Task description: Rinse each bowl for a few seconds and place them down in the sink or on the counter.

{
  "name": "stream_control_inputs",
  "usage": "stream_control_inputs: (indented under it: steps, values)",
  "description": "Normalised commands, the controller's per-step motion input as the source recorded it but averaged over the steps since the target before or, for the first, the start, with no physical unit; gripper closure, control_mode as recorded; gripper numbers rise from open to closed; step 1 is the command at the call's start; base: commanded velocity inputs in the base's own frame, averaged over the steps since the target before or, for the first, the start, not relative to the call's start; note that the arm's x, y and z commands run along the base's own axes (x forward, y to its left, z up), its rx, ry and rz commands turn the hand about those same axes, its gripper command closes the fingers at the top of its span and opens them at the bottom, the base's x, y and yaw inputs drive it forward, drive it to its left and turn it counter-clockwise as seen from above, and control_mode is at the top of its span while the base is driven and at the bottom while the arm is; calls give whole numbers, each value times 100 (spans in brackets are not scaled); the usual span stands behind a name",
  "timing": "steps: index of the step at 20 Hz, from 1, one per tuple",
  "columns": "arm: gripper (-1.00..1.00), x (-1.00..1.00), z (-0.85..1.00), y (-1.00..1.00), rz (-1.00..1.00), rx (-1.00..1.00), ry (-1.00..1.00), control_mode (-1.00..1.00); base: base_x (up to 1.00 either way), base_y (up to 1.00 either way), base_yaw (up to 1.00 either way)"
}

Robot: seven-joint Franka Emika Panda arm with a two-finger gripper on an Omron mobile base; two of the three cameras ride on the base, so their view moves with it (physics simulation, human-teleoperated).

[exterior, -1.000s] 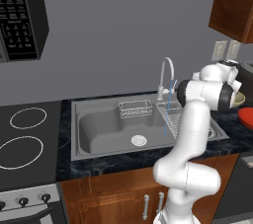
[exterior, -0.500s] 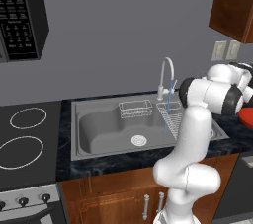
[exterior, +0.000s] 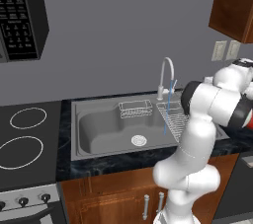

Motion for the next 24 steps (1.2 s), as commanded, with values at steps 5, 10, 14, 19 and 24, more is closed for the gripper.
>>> stream_control_inputs:
  steps: [5,10,14,19,24]
  values:
    - [-100,-28,33,0,-13,0,29,-100,0,0,0]
    - [-100,-46,18,0,-10,-6,21,-100,0,0,0]
    - [-100,-70,2,11,-7,-15,3,-100,0,0,0]
    - [-100,-73,0,38,0,-18,-6,-100,0,0,0]
    - [-100,-43,14,45,2,-17,-6,-100,0,0,0]
